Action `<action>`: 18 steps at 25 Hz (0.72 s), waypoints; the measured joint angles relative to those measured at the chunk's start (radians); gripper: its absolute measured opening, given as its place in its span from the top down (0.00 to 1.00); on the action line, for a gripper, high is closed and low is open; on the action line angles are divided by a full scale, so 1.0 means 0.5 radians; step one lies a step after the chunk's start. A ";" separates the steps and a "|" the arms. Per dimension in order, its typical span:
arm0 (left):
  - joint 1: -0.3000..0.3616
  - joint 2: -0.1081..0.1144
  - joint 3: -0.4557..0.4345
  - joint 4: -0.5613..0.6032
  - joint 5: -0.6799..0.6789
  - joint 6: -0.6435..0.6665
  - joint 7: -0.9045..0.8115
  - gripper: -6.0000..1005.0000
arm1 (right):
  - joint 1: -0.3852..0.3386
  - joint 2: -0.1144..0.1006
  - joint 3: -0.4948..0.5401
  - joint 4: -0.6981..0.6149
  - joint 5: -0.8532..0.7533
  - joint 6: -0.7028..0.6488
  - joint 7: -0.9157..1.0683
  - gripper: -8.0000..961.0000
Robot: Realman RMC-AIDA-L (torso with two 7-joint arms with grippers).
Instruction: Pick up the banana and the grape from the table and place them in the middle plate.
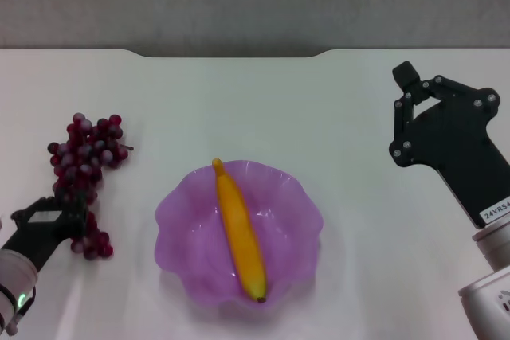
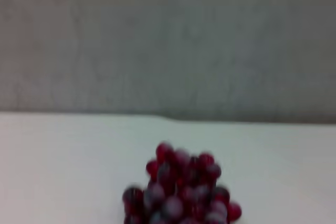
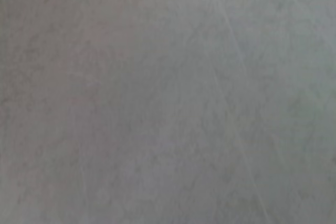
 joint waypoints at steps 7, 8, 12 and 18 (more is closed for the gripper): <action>0.006 0.024 -0.003 0.000 0.013 0.291 0.000 0.76 | 0.000 0.000 0.003 0.019 0.000 0.000 0.000 0.99; 0.006 0.027 -0.003 0.000 0.013 0.333 0.000 0.76 | 0.000 0.000 0.003 0.021 0.000 0.000 0.000 0.99; 0.006 0.040 -0.014 0.000 0.013 0.541 0.000 0.76 | 0.001 0.000 0.003 0.025 0.000 0.002 0.000 0.99; 0.020 0.058 -0.062 0.003 0.024 0.926 -0.003 0.76 | 0.023 0.000 0.002 0.056 0.000 0.004 0.009 0.99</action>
